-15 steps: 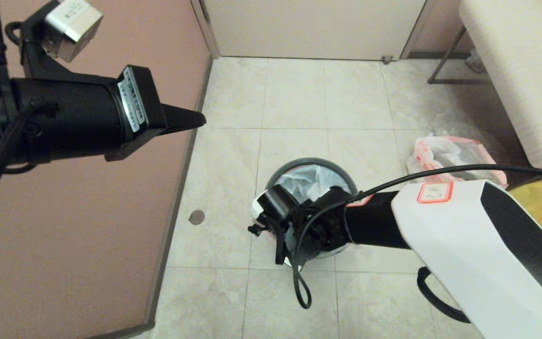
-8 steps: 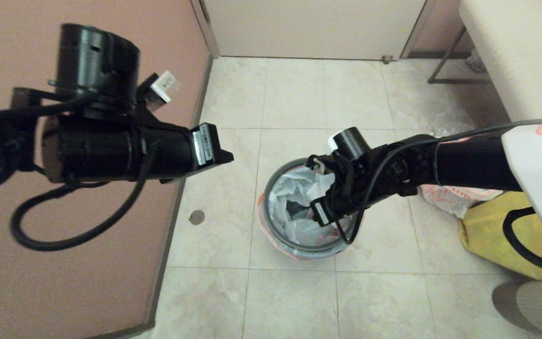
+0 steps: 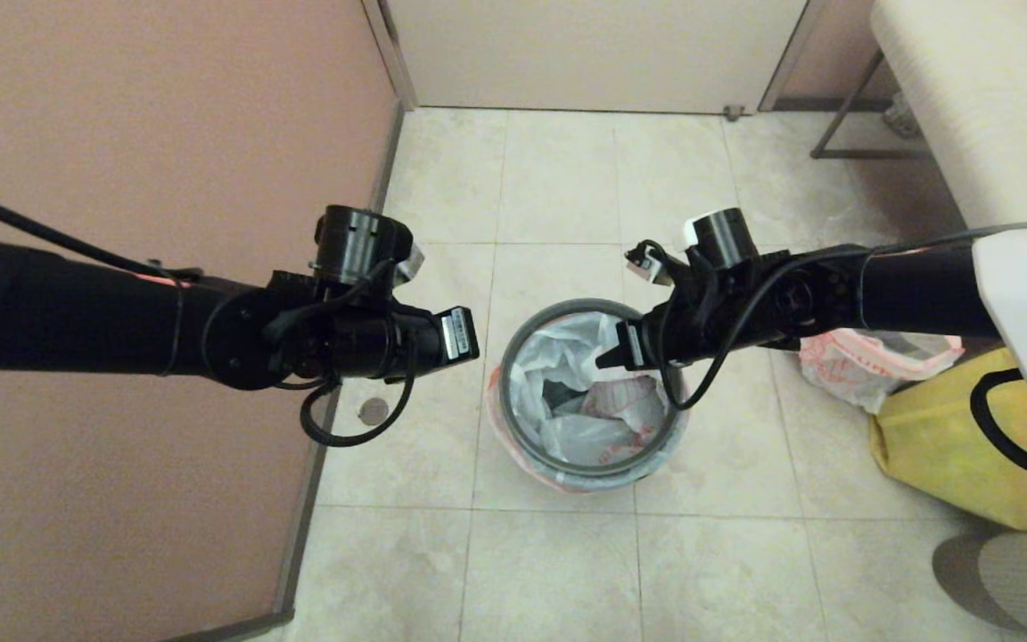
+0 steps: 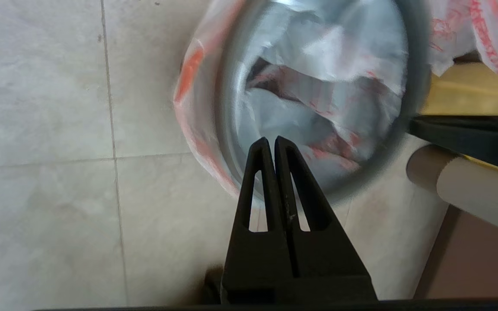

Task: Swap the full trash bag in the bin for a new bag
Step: Place the trash can ring on the trash can

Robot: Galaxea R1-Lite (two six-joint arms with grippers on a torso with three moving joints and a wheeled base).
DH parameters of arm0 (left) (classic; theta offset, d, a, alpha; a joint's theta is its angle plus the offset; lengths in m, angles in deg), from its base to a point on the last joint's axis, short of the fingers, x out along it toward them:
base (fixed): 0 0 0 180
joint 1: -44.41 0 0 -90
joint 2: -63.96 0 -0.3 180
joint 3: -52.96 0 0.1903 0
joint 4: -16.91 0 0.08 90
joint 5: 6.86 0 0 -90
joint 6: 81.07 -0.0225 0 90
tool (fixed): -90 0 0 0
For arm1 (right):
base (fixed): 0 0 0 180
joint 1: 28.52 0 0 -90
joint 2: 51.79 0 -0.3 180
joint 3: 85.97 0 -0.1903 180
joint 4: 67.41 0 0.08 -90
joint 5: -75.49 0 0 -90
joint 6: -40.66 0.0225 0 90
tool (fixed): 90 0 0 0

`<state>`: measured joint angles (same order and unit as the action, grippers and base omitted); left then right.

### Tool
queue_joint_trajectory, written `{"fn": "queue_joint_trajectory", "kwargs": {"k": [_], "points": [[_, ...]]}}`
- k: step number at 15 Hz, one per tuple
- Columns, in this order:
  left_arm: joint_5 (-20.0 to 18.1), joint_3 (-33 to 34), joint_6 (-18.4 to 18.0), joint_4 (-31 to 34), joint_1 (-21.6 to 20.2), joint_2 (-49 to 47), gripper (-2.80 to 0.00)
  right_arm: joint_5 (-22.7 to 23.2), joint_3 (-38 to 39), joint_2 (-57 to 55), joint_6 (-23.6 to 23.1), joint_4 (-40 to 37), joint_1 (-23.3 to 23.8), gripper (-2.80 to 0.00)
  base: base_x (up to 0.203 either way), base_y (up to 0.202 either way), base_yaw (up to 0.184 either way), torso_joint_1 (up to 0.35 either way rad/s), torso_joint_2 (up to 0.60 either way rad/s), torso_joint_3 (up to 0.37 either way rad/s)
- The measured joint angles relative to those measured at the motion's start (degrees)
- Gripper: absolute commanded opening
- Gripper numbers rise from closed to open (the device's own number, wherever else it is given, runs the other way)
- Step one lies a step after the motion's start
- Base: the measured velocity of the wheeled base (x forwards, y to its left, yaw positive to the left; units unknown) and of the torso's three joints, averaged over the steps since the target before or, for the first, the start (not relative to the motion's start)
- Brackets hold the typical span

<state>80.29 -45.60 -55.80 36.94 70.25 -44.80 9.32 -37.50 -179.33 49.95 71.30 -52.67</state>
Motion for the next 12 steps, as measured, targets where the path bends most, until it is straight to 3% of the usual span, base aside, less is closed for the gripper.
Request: {"fn": "queue_joint_trajectory", "kwargs": {"k": [4, 12], "points": [[-11.7, -2.0, -0.3, -12.8, -3.4, -8.6, -2.80, 10.7, -0.5, -3.1, 0.0, 0.0, 5.0, -2.80, 0.000, 0.000, 0.000, 0.000, 0.00, 0.000], [-13.2, -9.7, 0.1, -14.5, -5.1, -21.5, -2.80, 11.6, -0.4, -6.2, -0.5, -0.2, 7.4, -2.80, 0.000, 0.000, 0.000, 0.000, 0.00, 0.000]]}}
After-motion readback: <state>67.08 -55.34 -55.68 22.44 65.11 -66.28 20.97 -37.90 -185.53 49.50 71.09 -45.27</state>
